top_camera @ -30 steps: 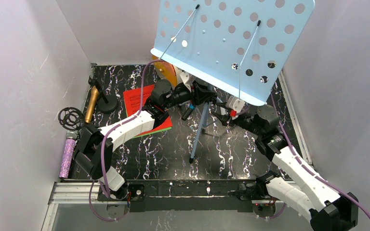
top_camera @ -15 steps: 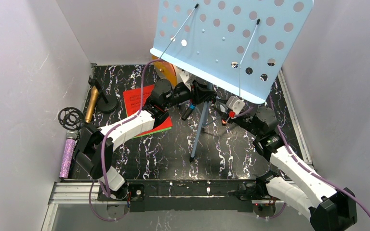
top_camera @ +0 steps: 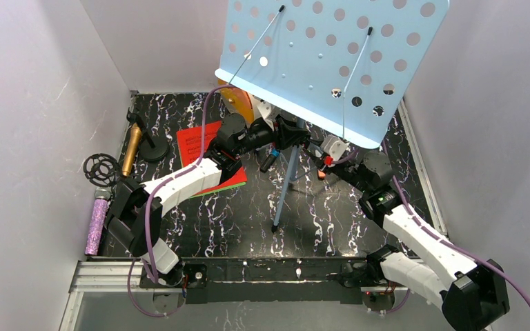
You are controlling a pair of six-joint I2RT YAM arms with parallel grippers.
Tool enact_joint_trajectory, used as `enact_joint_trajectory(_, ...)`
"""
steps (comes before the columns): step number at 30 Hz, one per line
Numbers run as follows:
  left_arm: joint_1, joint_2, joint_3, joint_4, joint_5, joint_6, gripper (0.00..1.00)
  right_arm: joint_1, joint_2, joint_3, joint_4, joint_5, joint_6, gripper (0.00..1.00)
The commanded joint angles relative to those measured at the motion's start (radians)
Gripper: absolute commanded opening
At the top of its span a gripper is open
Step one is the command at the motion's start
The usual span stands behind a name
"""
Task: Pack up the instrument practice props
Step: Unscrew the knob on the music stand.
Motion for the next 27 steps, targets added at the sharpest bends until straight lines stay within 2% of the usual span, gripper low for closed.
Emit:
enact_joint_trajectory(1,0.003,0.053,-0.035,-0.231,-0.006,-0.027,0.0,0.003,0.018,0.046,0.069,-0.034,-0.005,0.38)
enact_joint_trajectory(8,0.003,0.052,-0.035,-0.231,-0.003,-0.027,0.0,0.004,0.035,0.066,0.07,-0.029,-0.042,0.27)
enact_joint_trajectory(12,0.003,0.056,-0.035,-0.231,-0.002,-0.029,0.0,0.004,0.041,0.087,0.032,-0.021,-0.135,0.2)
enact_joint_trajectory(15,0.003,0.056,-0.034,-0.231,-0.002,-0.029,0.0,0.009,0.046,0.108,-0.039,0.006,-0.295,0.15)
enact_joint_trajectory(19,0.004,0.057,-0.035,-0.231,-0.002,-0.029,0.0,0.032,0.035,0.12,-0.135,0.059,-0.62,0.06)
enact_joint_trajectory(23,0.004,0.06,-0.036,-0.231,-0.001,-0.029,0.0,0.11,0.04,0.095,-0.144,0.196,-0.924,0.03)
enact_joint_trajectory(27,0.004,0.063,-0.035,-0.231,-0.001,-0.029,0.0,0.162,0.045,0.038,-0.079,0.281,-1.177,0.02)
